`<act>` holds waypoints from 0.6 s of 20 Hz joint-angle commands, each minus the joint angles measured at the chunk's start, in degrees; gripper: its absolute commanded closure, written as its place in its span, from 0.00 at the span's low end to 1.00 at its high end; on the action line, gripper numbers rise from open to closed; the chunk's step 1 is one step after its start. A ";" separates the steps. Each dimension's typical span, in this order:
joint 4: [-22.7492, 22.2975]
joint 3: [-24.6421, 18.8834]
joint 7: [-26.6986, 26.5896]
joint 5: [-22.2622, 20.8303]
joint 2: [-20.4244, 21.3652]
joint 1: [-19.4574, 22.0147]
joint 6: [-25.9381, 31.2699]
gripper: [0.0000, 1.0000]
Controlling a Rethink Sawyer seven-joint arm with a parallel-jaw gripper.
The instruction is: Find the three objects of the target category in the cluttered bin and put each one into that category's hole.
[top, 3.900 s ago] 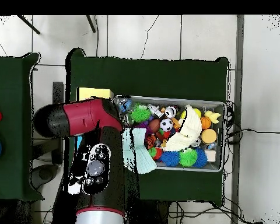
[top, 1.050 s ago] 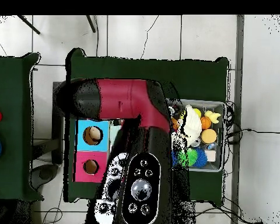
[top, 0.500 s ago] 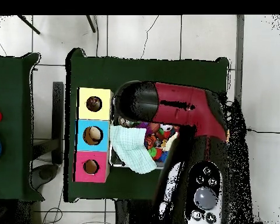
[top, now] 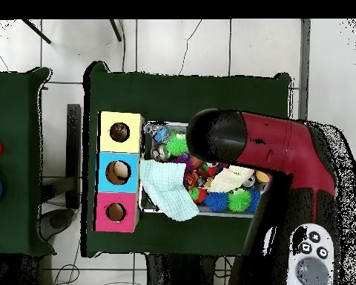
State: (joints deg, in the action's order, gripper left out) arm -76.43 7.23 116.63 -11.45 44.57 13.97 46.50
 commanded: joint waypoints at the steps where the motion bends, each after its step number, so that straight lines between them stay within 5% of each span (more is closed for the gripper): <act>1: -11.21 -6.04 -12.60 -5.23 3.21 0.08 -2.28 1.00; 12: -17.54 -10.04 -9.99 -5.59 2.62 4.59 -9.45 1.00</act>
State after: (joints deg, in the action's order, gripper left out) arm -84.07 4.16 116.63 -13.92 49.05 15.28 42.75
